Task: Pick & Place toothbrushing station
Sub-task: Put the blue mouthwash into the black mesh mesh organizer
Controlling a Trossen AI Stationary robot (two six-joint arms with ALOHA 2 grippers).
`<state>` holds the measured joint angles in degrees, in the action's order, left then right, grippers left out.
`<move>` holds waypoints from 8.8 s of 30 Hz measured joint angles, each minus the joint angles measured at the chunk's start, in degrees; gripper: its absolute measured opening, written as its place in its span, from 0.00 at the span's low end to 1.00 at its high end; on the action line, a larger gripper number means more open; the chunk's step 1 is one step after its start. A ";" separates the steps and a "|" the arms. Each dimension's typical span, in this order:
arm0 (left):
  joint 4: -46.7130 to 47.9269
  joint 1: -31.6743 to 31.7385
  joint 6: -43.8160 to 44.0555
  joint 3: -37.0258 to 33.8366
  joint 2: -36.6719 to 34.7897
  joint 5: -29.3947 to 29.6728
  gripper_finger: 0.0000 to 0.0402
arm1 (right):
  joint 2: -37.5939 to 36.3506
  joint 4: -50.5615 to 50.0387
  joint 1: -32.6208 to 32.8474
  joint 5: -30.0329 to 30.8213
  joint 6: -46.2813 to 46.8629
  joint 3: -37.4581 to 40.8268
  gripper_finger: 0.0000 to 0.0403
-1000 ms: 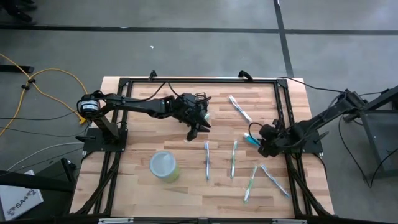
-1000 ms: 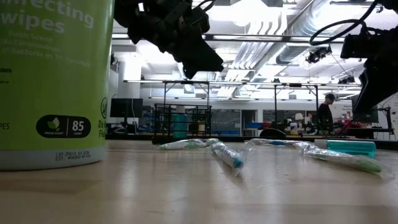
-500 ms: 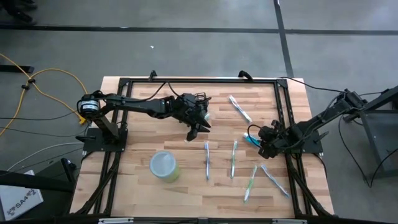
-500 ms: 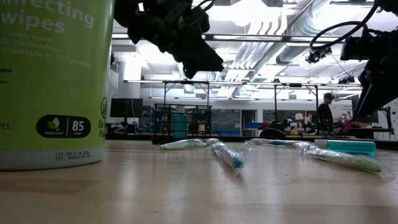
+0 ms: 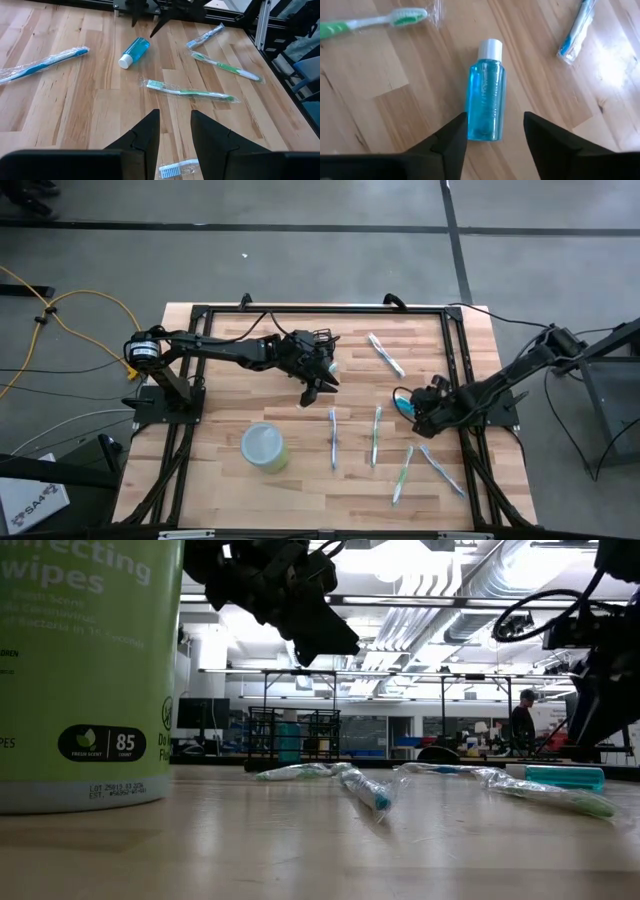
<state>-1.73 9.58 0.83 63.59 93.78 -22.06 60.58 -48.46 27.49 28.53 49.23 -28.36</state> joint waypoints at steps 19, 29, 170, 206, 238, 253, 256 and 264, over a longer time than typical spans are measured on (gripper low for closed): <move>0.20 0.00 0.02 0.00 0.00 -0.02 0.26 | 3.67 3.93 -0.26 -1.48 2.51 0.46 0.65; 0.23 0.00 0.02 0.00 0.00 -0.04 0.26 | 3.67 6.13 -1.84 -1.68 6.93 4.32 0.66; -6.51 -7.68 2.57 -0.01 2.86 12.98 0.26 | 3.63 67.02 -2.01 -0.63 -24.65 10.64 0.32; -14.40 -15.94 -59.31 -0.01 2.82 17.55 0.26 | 3.63 74.13 -1.99 -9.69 -22.13 10.62 0.31; -21.65 -16.11 -71.48 -0.02 7.30 16.08 0.44 | 3.67 75.99 -1.97 -12.95 -21.61 10.67 0.30; -25.14 -16.09 -72.86 -0.02 7.43 14.85 0.44 | 3.65 76.04 -2.01 -13.70 -22.01 10.60 0.29; -25.12 -16.09 -72.86 -0.02 7.43 12.81 0.44 | 3.65 76.07 -2.01 -13.67 -22.03 10.60 0.30; -25.11 -16.09 -72.11 -0.02 7.42 9.39 0.44 | 3.65 76.14 -2.01 -13.67 -21.97 10.60 0.29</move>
<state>-26.85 -6.50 -71.29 63.57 101.20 -12.67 64.23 27.67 25.47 14.85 27.26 -17.76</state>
